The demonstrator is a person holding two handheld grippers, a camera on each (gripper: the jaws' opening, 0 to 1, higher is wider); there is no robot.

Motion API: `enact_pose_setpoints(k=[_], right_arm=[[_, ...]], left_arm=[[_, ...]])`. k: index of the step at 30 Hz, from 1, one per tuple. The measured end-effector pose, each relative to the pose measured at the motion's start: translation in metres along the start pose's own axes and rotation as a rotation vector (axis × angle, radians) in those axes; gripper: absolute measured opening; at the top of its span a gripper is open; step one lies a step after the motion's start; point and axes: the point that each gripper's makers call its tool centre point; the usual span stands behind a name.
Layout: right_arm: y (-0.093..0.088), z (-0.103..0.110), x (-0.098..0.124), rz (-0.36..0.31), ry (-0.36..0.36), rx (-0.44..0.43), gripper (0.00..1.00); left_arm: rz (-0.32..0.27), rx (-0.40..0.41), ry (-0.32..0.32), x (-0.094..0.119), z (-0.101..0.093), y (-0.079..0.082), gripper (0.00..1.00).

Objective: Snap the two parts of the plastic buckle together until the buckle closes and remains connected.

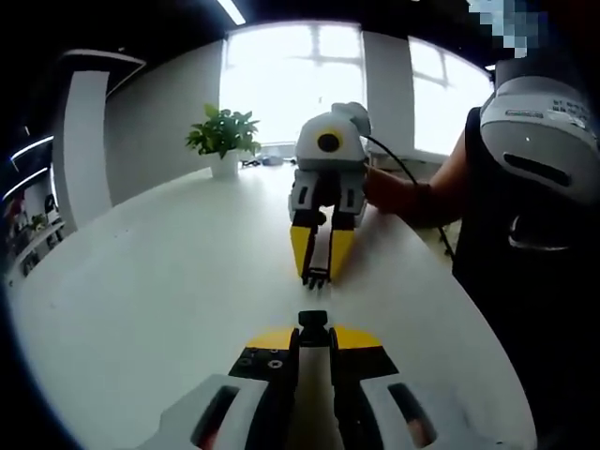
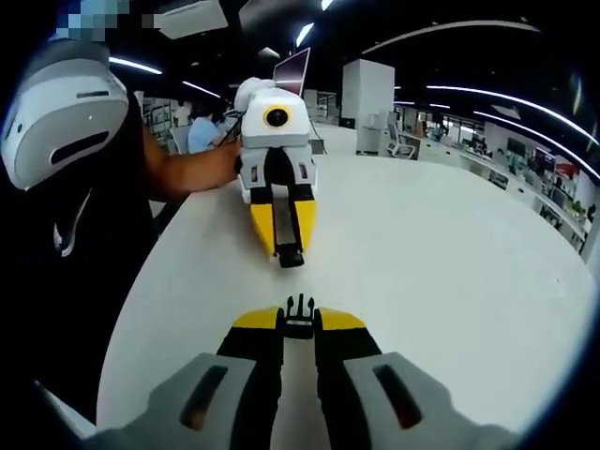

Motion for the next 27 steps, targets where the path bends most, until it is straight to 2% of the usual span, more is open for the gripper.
enact_pose_setpoints(k=[5, 9, 17, 19, 24, 27], right_arm=[[0.004, -0.005, 0.002, -0.03, -0.018, 0.009, 0.11], [0.007, -0.002, 0.003, -0.048, -0.005, 0.008, 0.11], [0.007, -0.007, 0.003, -0.051, -0.026, 0.02, 0.11], [0.007, -0.008, 0.003, -0.048, -0.034, 0.022, 0.11], [0.007, -0.012, 0.004, -0.048, -0.053, 0.013, 0.11], [0.008, -0.011, 0.004, -0.051, -0.045, 0.013, 0.11]], left_arm=[[0.008, -0.021, 0.013, -0.002, 0.001, -0.002, 0.11], [0.001, -0.027, 0.008, -0.003, 0.0, 0.0, 0.11], [0.01, -0.039, 0.0, -0.006, -0.002, -0.002, 0.11], [-0.005, -0.05, 0.029, -0.005, 0.003, 0.0, 0.11], [-0.046, -0.031, 0.023, -0.001, 0.003, 0.008, 0.11], [-0.05, -0.032, 0.02, -0.001, 0.003, 0.009, 0.11]])
Point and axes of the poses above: the point that each gripper's makers call its tool centre point, and the gripper's own axes: x roughly backward along the fingers, z roughly to its left, y roughly out of its top, and after that the axes turned 3 degrees about z, right-handed
